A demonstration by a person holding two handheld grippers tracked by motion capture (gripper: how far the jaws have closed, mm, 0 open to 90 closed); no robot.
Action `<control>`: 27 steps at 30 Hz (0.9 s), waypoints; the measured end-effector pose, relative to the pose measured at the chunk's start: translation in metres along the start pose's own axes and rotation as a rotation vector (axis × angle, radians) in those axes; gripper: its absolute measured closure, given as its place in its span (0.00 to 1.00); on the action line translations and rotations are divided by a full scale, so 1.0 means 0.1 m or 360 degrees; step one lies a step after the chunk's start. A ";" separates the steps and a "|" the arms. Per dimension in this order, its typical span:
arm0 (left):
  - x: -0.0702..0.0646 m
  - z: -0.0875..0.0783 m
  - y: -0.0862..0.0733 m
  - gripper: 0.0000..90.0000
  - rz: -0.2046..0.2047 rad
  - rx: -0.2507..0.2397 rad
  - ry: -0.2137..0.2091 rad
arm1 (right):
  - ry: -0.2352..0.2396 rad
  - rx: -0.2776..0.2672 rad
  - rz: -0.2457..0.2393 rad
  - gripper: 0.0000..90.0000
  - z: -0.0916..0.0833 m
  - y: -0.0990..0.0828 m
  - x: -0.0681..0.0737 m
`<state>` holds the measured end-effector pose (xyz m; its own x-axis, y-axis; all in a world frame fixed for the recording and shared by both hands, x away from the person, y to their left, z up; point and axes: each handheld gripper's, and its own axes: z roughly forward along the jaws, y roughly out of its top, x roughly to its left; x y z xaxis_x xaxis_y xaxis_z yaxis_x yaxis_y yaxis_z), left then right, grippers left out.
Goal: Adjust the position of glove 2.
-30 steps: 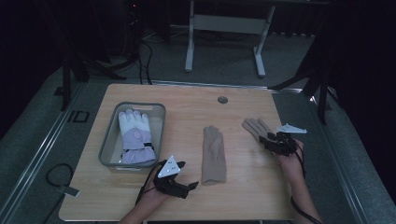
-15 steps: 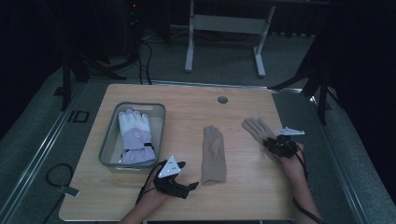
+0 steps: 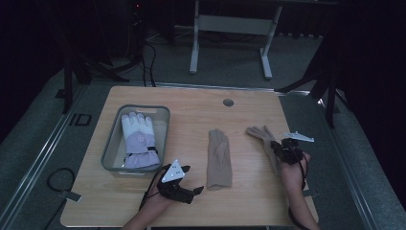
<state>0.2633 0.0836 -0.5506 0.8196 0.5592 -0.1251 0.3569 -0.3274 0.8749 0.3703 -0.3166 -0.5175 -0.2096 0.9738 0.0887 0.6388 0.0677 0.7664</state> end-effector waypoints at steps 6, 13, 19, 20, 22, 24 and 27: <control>0.00 0.00 0.01 0.11 0.0001 -0.0006 -0.0004 | 0.0022 0.0078 -0.0009 0.98 0.05 -0.05 0.30; 0.01 0.01 0.01 0.11 -0.0002 -0.0008 -0.0009 | 0.0149 0.0157 -0.0138 0.96 0.30 -0.11 0.45; 0.00 0.01 0.01 0.11 0.0005 -0.0011 -0.0015 | 0.0200 0.0151 -0.0202 0.96 0.40 -0.10 0.47; 0.00 0.01 0.00 0.11 0.0004 -0.0012 -0.0017 | 0.0200 0.0153 -0.0201 0.95 0.41 -0.09 0.47; -0.01 0.01 0.00 0.11 0.0011 -0.0011 -0.0016 | 0.0234 0.0144 -0.0172 0.93 0.43 -0.08 0.47; -0.01 0.01 0.01 0.11 0.0012 -0.0021 -0.0023 | 0.0262 0.0136 -0.0163 0.89 0.44 -0.08 0.48; -0.01 0.00 0.01 0.11 0.0020 -0.0030 -0.0032 | 0.0284 0.0095 -0.0194 0.82 0.40 -0.05 0.47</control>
<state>0.2628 0.0831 -0.5499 0.8329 0.5396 -0.1230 0.3378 -0.3198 0.8852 0.3873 -0.2627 -0.5425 -0.4124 0.9040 0.1126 0.6420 0.2007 0.7400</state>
